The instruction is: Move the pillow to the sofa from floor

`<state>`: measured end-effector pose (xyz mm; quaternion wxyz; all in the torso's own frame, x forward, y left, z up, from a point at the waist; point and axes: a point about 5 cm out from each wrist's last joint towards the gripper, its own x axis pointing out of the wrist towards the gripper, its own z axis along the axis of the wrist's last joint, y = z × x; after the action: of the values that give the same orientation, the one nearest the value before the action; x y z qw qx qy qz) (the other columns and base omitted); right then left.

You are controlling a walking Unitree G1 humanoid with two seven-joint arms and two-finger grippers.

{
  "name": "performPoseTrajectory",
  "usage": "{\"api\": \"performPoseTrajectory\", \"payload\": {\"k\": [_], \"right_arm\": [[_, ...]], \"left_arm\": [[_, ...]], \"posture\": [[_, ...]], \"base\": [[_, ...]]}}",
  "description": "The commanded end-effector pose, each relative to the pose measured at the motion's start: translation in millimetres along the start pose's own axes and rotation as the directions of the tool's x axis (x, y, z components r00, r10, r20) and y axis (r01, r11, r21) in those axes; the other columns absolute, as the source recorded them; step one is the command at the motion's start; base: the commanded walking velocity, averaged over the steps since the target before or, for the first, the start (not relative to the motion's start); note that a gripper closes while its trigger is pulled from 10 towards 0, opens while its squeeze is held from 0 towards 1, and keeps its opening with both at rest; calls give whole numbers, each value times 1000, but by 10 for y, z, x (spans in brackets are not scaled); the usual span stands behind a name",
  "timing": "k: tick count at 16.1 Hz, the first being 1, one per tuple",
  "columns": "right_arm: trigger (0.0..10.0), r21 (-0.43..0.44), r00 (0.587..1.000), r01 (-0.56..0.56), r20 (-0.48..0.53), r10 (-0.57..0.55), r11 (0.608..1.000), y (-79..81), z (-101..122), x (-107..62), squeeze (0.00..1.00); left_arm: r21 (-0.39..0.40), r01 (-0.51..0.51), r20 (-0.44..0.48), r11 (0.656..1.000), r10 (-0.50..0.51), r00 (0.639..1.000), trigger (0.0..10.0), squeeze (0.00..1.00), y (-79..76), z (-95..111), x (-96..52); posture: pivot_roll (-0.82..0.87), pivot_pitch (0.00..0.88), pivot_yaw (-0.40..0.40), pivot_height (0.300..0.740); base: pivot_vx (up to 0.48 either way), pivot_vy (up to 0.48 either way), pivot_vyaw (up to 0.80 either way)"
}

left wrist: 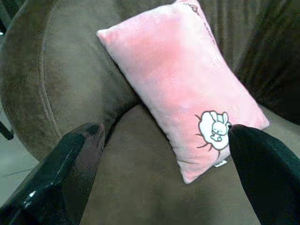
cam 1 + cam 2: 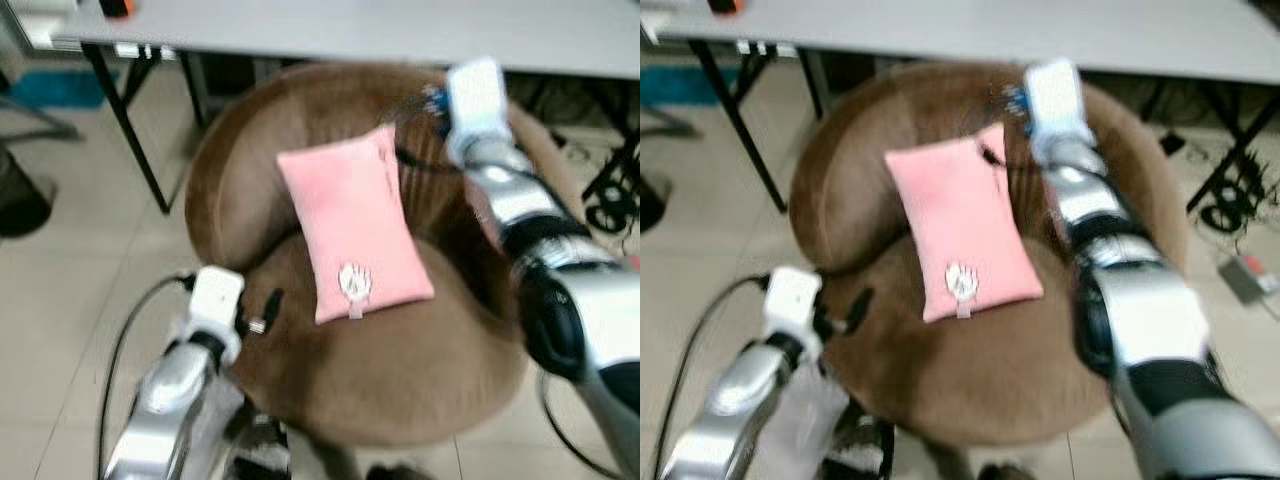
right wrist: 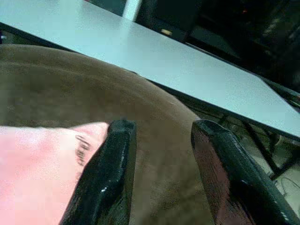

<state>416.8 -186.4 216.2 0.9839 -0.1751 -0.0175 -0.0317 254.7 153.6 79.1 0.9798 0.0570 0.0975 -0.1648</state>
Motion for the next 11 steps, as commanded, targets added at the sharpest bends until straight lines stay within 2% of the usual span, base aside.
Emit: {"api": "performPoseTrajectory", "payload": {"k": [1,2,3,5,6,7,8,9,10,11], "right_arm": [[10000,34,1000,26,-4,-26,999,-140,-157,-56,0],[10000,54,998,55,-37,-53,997,-245,-468,-185,0],[10000,45,996,66,-61,-63,997,-257,-654,-276,0],[10000,169,981,159,-135,-137,973,-274,-1160,-596,0],[10000,205,977,189,-141,-162,960,-272,-1250,-677,0],[10000,269,971,234,-117,-209,934,-194,-1437,-926,0],[10000,279,972,234,-73,-222,931,-17,-1578,-1288,0],[10000,278,982,188,-53,-181,942,149,-1638,-1556,0],[10000,264,992,128,-35,-123,956,283,-1655,-1746,0],[10000,250,994,107,-24,-105,962,317,-1654,-1807,0]], "left_arm": [[-4,0,-21,1000,0,1000,10000,0,31,-67,57],[9,12,-36,1000,-12,999,10000,0,47,-109,123],[12,26,-48,1000,-26,998,10000,0,49,-132,159],[35,67,-40,997,-66,997,10000,0,44,-77,311],[35,72,-32,997,-71,997,10000,0,39,-51,344],[37,90,-16,995,-89,996,10000,0,21,-8,405],[37,99,-14,994,-98,995,10000,0,35,-14,420],[37,103,-17,994,-102,995,10000,0,33,-37,409],[35,100,-25,994,-100,995,10000,0,27,-62,402],[36,98,-24,995,-97,995,10000,0,27,-69,404]], "posture": [[187,0,-6,740],[157,0,10,740],[128,0,24,740],[79,0,60,740],[72,0,63,740],[48,0,83,740],[30,0,95,740],[16,0,97,740],[12,0,95,740],[11,0,93,740]], "base": [[0,0,0],[0,0,0],[0,0,0],[0,0,0],[0,0,0],[0,0,0],[0,0,0],[0,0,0],[0,0,0],[0,0,0]]}}
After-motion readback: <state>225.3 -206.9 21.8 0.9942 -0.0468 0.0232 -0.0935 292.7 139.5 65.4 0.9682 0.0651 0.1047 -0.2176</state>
